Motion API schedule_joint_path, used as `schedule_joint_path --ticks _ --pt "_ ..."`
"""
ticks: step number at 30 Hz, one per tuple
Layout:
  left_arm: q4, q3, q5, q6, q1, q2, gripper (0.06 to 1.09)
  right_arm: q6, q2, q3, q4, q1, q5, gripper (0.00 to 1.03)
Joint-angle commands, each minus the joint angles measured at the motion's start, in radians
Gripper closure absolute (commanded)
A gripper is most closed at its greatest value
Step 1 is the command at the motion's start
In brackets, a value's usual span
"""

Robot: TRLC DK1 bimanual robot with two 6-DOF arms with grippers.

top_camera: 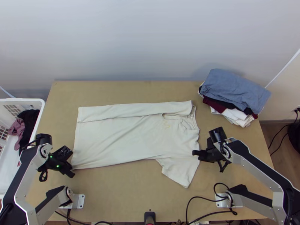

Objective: Fold the t-shirt

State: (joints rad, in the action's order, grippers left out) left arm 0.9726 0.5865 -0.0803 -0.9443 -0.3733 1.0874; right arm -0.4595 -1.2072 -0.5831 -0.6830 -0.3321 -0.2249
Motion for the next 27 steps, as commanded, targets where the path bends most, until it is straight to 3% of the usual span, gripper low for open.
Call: schedule_joint_path --ticks 1,5,12,27 --pt "-0.002 0.036 -0.026 -0.011 -0.007 0.006 1.04 0.007 0.037 0.003 -0.013 -0.008 0.012 1.00" --pt "0.025 0.116 -0.085 0.131 0.085 -0.023 1.04 -0.041 0.067 -0.054 -0.023 -0.068 0.013 1.00" --pt "0.006 0.243 -0.141 0.325 0.201 -0.015 1.04 -0.045 0.080 -0.196 -0.084 -0.090 0.013 1.00" --pt "-0.166 0.358 -0.139 0.383 0.119 0.180 1.05 0.027 -0.022 -0.353 -0.075 -0.018 0.059 1.00"
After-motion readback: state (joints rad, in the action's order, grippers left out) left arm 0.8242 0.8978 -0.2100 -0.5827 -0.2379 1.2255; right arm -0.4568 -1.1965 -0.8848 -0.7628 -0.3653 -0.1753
